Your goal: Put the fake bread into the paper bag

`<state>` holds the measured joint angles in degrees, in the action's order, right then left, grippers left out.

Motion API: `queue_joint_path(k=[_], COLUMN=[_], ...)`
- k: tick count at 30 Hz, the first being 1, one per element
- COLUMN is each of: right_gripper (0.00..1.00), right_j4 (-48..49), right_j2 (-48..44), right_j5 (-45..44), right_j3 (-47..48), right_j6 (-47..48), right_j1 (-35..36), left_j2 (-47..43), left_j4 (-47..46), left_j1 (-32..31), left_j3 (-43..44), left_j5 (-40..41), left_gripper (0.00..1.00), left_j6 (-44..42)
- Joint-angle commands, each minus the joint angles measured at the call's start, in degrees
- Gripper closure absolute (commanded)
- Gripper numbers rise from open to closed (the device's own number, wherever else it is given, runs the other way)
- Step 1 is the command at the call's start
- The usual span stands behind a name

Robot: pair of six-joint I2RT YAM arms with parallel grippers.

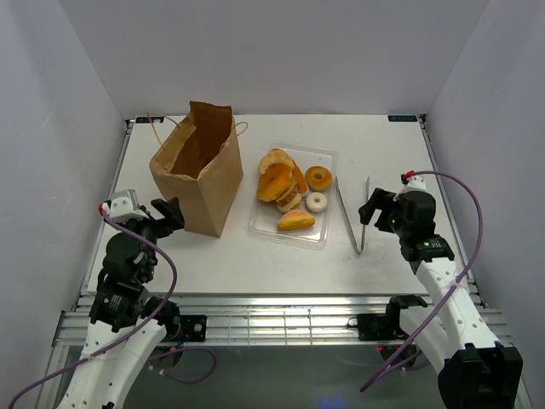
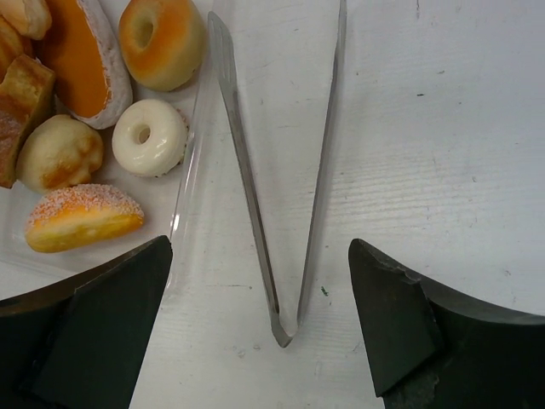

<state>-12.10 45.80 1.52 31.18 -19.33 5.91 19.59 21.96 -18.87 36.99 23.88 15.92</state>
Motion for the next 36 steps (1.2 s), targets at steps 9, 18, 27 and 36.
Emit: queue_joint_path(k=[9, 18, 27, 36], right_gripper=[0.1, 0.08, 0.1, 0.1], right_j4=[-5.1, -4.9, -5.0, -4.3], right_j2=[9.8, 18.6, 22.9, 29.8], right_j5=[-3.7, 3.2, 5.2, 1.9], right_j3=[9.8, 10.2, 10.0, 12.2], right_j6=[9.4, 10.6, 12.9, 13.4], right_j1=[-0.1, -0.1, 1.8, 4.9], left_j2=[-1.3, -2.0, -2.6, -2.8], left_j4=[-0.9, -1.1, -1.3, -1.4], left_j1=[0.1, -0.4, -0.6, -0.9], left_j3=[-0.4, -0.5, -0.7, -0.7], left_j5=[-1.6, -2.6, -3.2, -3.5], left_gripper=[0.02, 0.02, 0.02, 0.02], left_j6=[-0.2, -0.3, -0.3, -0.4])
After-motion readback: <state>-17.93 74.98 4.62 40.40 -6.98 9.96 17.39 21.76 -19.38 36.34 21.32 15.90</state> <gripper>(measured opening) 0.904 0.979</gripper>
